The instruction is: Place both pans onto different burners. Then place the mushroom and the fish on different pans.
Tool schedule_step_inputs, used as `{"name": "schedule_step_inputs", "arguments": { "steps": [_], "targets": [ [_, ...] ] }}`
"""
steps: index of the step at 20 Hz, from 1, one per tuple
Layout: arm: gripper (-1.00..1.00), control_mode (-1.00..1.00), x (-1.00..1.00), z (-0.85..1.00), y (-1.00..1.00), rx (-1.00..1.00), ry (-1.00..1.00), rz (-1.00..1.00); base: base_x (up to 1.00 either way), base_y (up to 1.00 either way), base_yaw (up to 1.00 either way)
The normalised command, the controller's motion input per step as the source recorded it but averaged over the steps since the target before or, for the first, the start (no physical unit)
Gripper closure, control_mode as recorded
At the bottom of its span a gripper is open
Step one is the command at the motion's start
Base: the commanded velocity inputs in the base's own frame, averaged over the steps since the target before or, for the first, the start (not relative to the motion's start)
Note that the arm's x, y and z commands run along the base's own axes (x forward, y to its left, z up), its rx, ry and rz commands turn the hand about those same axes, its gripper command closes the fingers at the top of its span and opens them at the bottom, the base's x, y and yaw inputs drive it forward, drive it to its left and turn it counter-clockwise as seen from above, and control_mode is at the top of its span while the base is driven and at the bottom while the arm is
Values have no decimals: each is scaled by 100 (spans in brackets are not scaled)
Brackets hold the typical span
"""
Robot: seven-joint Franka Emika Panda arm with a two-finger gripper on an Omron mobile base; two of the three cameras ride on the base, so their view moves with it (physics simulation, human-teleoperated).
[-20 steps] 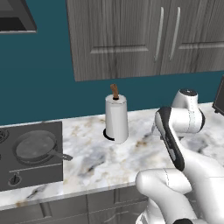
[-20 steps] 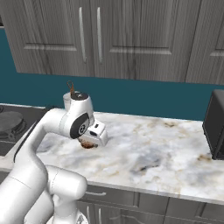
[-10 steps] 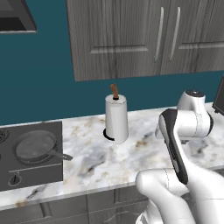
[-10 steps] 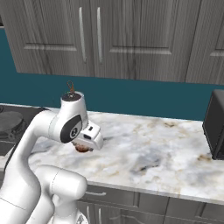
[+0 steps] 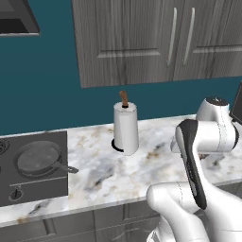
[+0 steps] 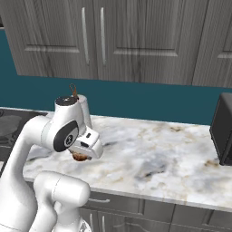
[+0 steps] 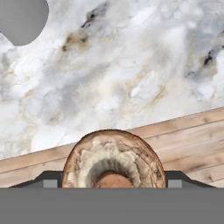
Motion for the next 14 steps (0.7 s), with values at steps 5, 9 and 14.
{"name": "schedule_step_inputs", "arguments": {
  "steps": [5,9,14],
  "targets": [
    [100,-100,-28,22,1,0,0,0,0,0,0],
    [100,-100,-13,33,1,-1,0,0,0,0,0],
    [100,-100,0,12,1,-2,0,0,0,0,0]
  ]
}}
